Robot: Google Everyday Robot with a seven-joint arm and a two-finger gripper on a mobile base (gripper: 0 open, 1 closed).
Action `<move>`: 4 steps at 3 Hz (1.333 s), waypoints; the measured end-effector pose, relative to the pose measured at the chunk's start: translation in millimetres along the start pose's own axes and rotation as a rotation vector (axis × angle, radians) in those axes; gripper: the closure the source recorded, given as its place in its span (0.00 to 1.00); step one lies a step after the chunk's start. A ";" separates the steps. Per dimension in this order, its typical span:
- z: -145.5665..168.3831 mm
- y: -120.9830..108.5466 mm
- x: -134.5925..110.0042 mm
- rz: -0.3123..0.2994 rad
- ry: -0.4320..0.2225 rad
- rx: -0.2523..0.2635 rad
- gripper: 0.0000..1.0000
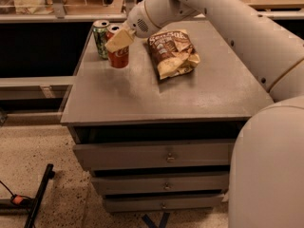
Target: Move coke can near green can
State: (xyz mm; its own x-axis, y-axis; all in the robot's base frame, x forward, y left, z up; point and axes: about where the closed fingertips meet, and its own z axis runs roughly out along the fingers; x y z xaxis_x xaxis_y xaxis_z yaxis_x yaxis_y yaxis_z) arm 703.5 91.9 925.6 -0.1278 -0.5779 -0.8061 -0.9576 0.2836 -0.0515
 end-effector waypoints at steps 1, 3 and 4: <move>6.0 -6.1 -0.4 -0.007 -0.005 -0.007 1.00; 17.8 -24.0 -0.3 -0.024 0.044 0.044 0.59; 20.2 -35.2 7.9 -0.012 0.064 0.079 0.36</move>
Offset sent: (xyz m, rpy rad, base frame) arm 0.0285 0.0018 -0.0062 -0.0329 -0.0262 -0.0274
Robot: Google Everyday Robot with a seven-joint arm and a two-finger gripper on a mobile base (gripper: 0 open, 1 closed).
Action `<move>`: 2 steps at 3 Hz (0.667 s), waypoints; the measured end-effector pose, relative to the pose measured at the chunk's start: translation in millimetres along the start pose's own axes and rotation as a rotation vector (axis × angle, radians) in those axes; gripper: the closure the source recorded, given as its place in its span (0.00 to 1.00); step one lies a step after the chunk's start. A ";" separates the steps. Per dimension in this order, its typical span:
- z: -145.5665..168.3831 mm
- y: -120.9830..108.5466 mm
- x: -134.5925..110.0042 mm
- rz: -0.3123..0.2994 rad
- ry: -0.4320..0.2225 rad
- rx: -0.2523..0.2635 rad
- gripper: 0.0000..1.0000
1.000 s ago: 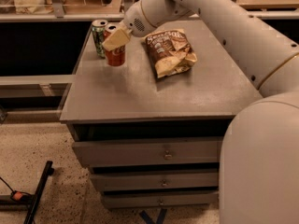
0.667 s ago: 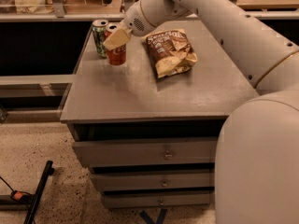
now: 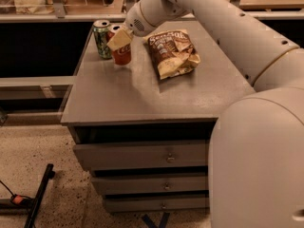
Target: Move coke can near green can
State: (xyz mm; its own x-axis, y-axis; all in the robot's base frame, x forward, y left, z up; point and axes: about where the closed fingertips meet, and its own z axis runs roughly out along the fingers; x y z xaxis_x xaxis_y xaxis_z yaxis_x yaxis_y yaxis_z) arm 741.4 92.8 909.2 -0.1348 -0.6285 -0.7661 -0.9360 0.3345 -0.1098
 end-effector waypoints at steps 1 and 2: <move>2.6 -8.9 11.2 0.031 -0.001 0.024 0.13; 4.2 -15.3 17.4 0.054 -0.022 0.042 0.00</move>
Offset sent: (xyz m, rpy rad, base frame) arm 0.0199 -0.0248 -0.0150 0.0630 -0.0052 -0.1032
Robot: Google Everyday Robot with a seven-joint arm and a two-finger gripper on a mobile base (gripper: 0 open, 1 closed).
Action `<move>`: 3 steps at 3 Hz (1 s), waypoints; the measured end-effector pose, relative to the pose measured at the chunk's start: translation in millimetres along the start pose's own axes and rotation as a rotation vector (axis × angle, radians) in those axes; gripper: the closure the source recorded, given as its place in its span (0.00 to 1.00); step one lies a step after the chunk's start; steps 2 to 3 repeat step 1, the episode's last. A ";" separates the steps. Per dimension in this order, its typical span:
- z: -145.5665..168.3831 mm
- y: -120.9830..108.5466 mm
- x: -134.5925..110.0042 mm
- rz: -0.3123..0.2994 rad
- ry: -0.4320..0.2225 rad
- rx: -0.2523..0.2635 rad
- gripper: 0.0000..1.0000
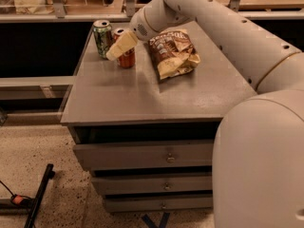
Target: Move coke can near green can
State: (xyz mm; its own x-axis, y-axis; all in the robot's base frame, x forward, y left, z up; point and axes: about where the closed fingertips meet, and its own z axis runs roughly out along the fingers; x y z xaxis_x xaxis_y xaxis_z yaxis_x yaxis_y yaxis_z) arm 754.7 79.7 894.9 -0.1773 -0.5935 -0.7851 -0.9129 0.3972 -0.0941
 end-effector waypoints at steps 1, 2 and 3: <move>0.1 0.1 0.0 0.000 0.000 0.000 0.00; 0.1 0.1 0.0 0.000 0.000 0.000 0.00; 0.1 0.1 0.0 0.000 0.000 0.000 0.00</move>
Offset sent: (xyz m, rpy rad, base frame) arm 0.0000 0.0000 0.0000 0.0000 0.0000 0.0000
